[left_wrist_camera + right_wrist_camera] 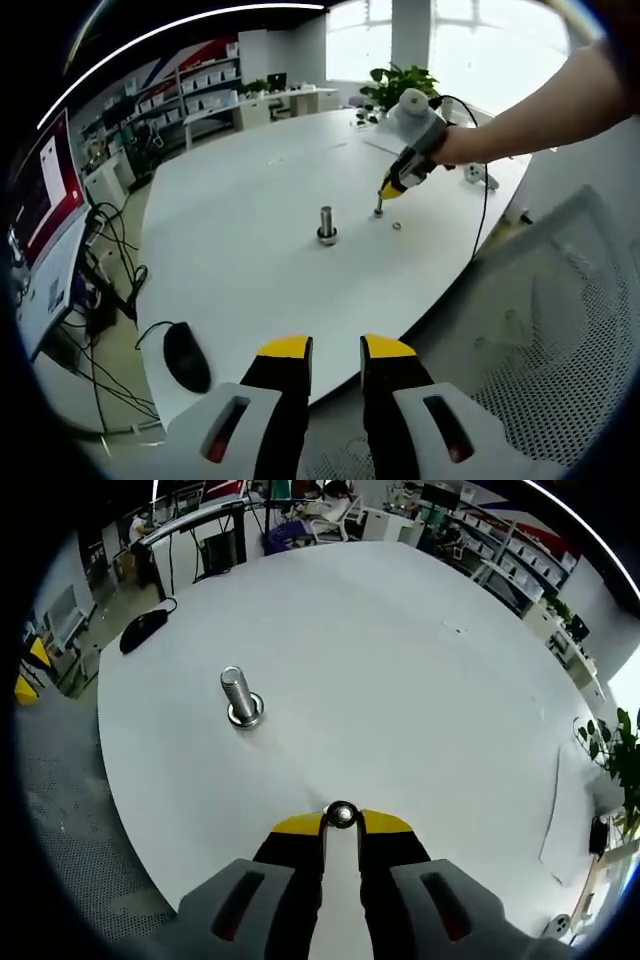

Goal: Place the washer onto the threaded stud by aligning its center hole with the stud, sliding it down to the base, and recovering from edge contact or off-axis alignment until the washer reaches the visible bottom stop.

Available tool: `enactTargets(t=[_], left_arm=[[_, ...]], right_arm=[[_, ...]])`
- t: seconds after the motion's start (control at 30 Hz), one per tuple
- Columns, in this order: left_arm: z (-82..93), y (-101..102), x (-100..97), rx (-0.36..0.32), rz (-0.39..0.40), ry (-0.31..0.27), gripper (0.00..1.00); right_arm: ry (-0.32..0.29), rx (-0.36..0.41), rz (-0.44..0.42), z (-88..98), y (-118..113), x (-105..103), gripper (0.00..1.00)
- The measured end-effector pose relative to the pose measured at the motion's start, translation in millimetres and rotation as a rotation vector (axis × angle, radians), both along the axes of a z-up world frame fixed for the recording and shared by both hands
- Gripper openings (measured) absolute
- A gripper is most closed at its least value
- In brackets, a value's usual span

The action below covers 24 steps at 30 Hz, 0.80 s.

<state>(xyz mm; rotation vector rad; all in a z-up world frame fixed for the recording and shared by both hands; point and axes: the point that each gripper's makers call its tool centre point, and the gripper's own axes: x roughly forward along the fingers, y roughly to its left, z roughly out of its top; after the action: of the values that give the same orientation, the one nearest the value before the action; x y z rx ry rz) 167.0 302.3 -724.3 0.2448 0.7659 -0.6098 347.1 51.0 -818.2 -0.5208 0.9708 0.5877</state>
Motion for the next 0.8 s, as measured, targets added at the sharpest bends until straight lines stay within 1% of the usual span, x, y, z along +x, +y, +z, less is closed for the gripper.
enactTargets(t=[0.3, 0.47, 0.67, 0.8], left_arm=[[-0.5, 0, 0.0, 0.000, 0.000, 0.004, 0.16], [-1.8, 0, -0.7, 0.002, -0.005, 0.012, 0.16], [-2.3, 0, -0.9, 0.003, -0.005, 0.015, 0.16], [-2.7, 0, -0.8, 0.004, -0.005, 0.017, 0.16]], right_arm=[[0.020, -0.013, 0.010, -11.8, -1, -1, 0.14], [0.046, -0.011, -0.003, -23.3, -2, 0, 0.14], [0.079, -0.008, -0.009, -33.9, -2, -6, 0.13], [0.080, 0.001, -0.016, -34.0, -1, -5, 0.13]])
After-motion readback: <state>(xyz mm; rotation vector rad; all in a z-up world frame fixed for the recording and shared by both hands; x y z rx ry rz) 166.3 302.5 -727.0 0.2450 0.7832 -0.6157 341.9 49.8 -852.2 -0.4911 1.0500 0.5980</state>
